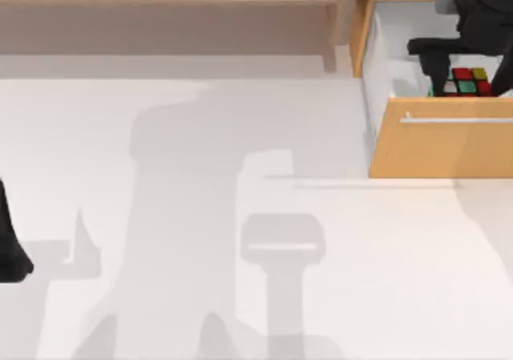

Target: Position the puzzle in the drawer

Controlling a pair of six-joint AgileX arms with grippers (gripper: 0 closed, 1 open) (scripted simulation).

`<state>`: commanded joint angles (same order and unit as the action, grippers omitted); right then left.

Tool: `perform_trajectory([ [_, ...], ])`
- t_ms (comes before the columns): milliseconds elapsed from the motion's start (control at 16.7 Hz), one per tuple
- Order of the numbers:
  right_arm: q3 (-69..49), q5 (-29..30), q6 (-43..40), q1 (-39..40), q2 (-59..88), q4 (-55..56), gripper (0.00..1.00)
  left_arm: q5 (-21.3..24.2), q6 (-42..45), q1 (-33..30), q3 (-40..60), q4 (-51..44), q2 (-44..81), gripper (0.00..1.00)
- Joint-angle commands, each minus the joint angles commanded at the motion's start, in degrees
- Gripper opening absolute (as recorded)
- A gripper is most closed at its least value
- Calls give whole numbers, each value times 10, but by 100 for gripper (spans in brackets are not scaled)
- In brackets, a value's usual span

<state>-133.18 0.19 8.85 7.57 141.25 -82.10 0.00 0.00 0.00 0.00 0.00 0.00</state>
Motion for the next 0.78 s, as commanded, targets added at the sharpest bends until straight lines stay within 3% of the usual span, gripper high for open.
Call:
perform_trajectory([
  [480, 0, 0, 0, 0, 0, 0, 98, 0, 0, 0, 0, 0, 0, 100],
  [780, 0, 0, 0, 0, 0, 0, 100, 0, 0, 0, 0, 0, 0, 100],
])
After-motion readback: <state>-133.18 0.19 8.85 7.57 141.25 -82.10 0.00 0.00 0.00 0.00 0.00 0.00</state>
